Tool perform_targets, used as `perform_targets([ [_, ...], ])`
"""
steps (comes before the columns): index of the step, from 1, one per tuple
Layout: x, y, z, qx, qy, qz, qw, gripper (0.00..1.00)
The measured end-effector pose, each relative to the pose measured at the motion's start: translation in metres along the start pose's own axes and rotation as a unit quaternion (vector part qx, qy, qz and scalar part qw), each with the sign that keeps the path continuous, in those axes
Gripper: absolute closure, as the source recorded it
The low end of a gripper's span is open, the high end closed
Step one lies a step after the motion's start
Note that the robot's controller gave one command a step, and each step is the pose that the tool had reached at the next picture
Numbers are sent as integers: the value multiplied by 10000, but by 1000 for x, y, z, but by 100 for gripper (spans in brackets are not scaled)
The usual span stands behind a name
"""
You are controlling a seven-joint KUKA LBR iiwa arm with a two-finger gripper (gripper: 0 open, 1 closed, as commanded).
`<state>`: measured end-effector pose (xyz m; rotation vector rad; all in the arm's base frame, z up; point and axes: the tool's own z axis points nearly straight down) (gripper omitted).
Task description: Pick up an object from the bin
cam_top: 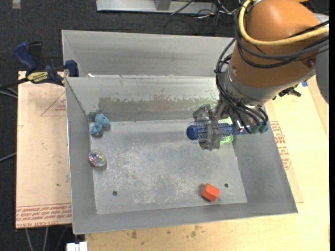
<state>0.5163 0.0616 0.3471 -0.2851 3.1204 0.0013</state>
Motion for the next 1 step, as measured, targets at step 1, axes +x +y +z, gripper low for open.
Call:
perform_targets([
  [1,7,-11,20,-6,44,-829,9965,100],
])
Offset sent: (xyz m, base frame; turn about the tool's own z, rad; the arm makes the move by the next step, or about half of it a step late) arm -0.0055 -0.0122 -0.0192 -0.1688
